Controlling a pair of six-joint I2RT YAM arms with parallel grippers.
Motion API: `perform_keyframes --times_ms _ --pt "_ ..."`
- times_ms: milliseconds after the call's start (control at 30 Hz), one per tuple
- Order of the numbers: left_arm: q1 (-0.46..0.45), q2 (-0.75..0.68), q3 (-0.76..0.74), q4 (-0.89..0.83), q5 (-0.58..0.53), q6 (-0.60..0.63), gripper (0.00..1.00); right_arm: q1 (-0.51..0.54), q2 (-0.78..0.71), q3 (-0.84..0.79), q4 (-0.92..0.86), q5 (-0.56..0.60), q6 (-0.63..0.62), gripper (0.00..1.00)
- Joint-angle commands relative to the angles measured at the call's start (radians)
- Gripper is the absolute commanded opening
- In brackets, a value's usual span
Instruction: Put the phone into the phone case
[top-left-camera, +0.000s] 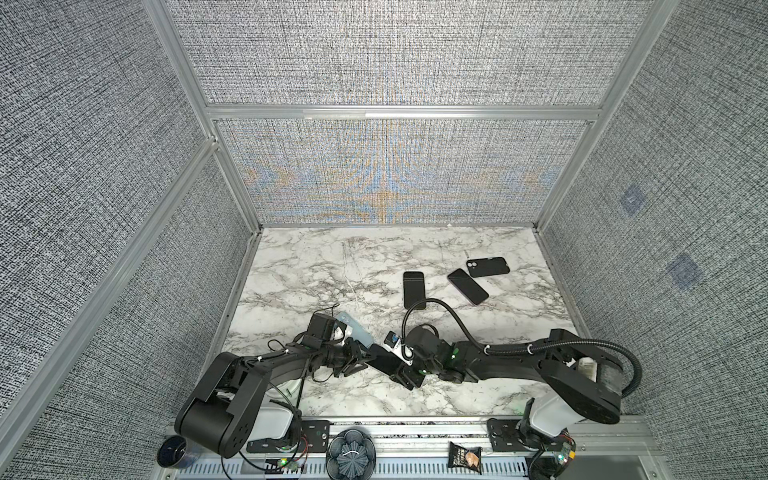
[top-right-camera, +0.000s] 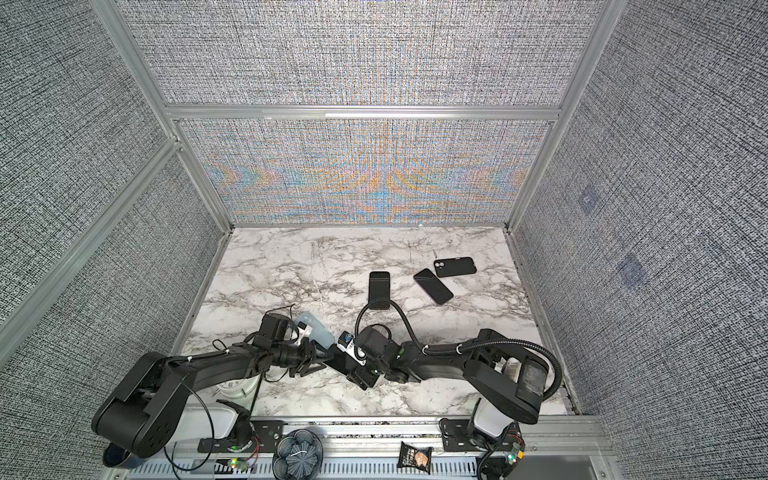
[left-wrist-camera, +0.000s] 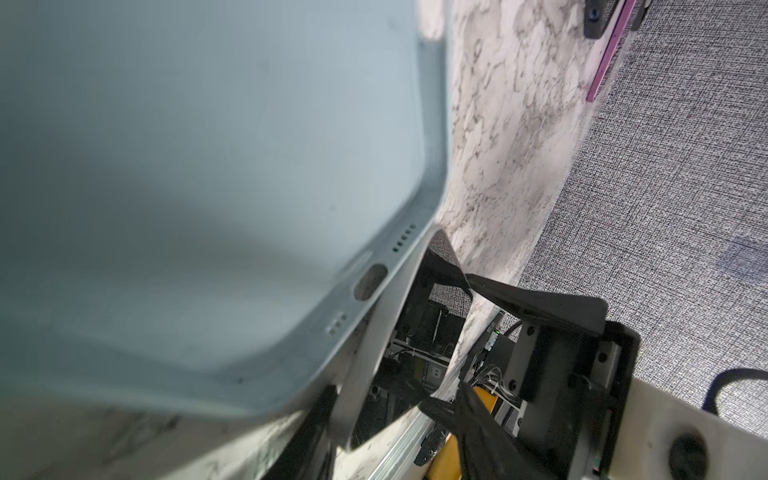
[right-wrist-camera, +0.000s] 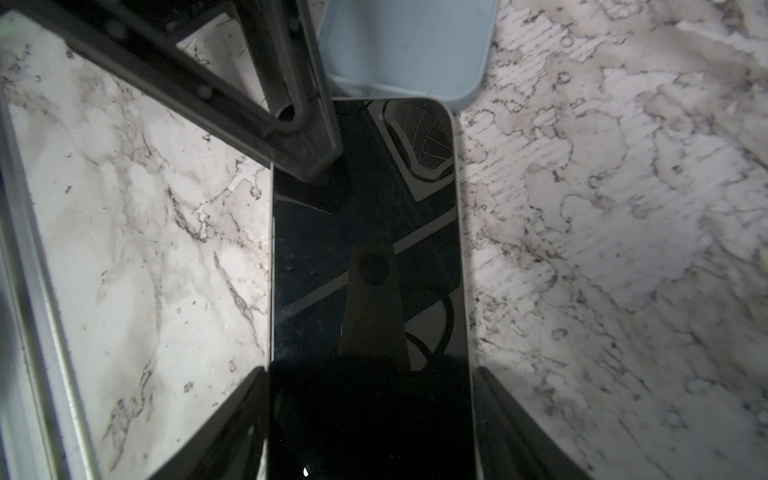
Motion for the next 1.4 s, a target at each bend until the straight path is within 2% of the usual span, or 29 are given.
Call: perform_keyframes --times_ms 0,200,567,833,967,1133,1267,1367 --pt "0.0 -0.014 -0.001 -0.024 -0.047 0.015 0.55 0.0 -0.002 -0.011 0.009 -0.019 0.015 0.66" --pt "0.0 -0.037 0.009 -0.024 -0.065 0.019 0.52 0.0 -0.001 -0.024 0.036 -0.041 0.024 0.67" --pt "0.0 -0.038 -0.007 0.055 -0.05 0.015 0.27 0.0 0.015 -0.041 0.079 -0.066 0.039 0.67" --pt "0.0 -0.11 -0.011 0.024 -0.068 0.027 0.17 -0.001 0.016 -0.044 0.075 -0.071 0.03 0.68" --pt "0.001 -0.14 -0.003 -0.017 -0.08 0.04 0.13 0.001 0.012 -0.036 0.059 -0.067 0.025 0.72" --pt "0.001 -0.169 0.009 -0.051 -0.09 0.046 0.05 0.0 -0.036 -0.032 0.019 -0.029 0.032 0.85" --pt "0.0 -0.177 0.026 -0.054 -0.091 0.04 0.0 -0.006 -0.095 -0.013 -0.042 -0.012 0.045 0.88" --pt "0.0 -0.185 0.046 -0.056 -0.09 0.034 0.0 -0.024 -0.159 -0.007 -0.094 -0.001 0.086 0.88"
